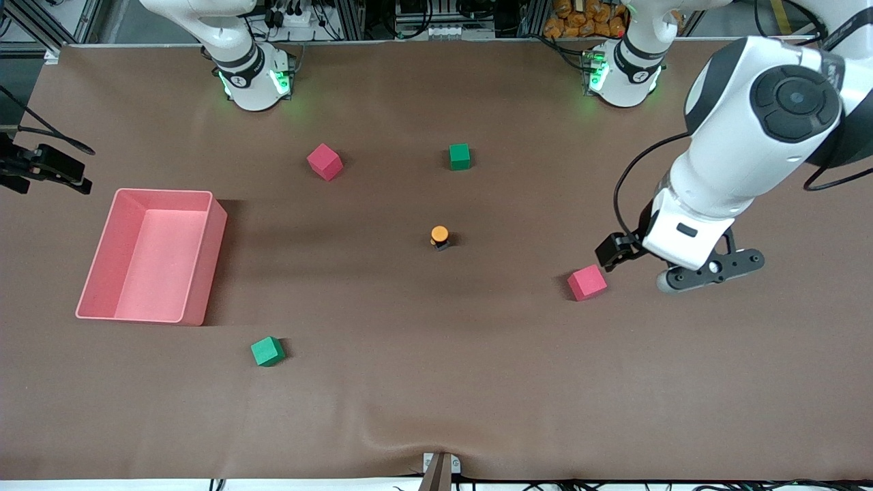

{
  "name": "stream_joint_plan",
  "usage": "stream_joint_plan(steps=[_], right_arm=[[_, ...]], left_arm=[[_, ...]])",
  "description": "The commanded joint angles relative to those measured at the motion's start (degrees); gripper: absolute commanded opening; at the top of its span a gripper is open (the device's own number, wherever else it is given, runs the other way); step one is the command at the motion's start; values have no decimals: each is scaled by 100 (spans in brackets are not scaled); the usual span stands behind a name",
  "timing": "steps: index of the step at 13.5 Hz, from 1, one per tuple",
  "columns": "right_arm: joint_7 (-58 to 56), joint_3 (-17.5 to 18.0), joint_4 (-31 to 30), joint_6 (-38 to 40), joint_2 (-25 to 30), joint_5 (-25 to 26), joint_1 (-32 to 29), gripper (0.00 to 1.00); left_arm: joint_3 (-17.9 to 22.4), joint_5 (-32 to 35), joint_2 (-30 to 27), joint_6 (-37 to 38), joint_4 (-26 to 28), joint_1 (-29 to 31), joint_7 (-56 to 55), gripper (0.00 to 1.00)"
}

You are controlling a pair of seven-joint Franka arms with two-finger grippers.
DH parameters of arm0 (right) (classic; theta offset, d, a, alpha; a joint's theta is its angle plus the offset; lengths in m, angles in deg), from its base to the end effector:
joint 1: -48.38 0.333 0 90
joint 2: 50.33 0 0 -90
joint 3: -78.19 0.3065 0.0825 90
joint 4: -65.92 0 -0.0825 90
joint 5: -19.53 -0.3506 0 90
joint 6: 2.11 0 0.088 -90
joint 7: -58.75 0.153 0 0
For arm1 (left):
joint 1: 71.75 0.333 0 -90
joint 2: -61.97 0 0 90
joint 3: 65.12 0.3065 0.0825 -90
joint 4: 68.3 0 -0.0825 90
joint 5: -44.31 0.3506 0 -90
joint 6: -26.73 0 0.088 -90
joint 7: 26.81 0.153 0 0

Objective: Place and upright button with both arms

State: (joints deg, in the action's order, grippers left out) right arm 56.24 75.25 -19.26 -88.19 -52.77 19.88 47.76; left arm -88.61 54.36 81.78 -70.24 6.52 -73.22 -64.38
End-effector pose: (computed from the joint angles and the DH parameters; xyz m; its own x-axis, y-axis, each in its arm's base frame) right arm 0.5251 -0.0331 0.5774 0.9995 -0.0187 -0.0272 -0.0185 -0.9998 0.0071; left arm 0.5941 -0.2071 0.5120 0.9704 0.2288 0.0780 0.2287 -0.9735 0.0100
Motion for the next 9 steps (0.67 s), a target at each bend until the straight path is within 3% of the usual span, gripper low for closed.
stream_joint_plan(steps=[1,4,9], right_arm=[[84,39,-60,22,85,-26,-43,100],[84,39,-60,31,94,-26,-43,100],[84,30,-69,22,94,-26,-43,100]], left_arm=[[195,-274,-591,545,164,-37,197,100],[783,-924,-1162,864,479,-187,714,100],[1601,-1373,-1883,1188,981,-284,1611,100]])
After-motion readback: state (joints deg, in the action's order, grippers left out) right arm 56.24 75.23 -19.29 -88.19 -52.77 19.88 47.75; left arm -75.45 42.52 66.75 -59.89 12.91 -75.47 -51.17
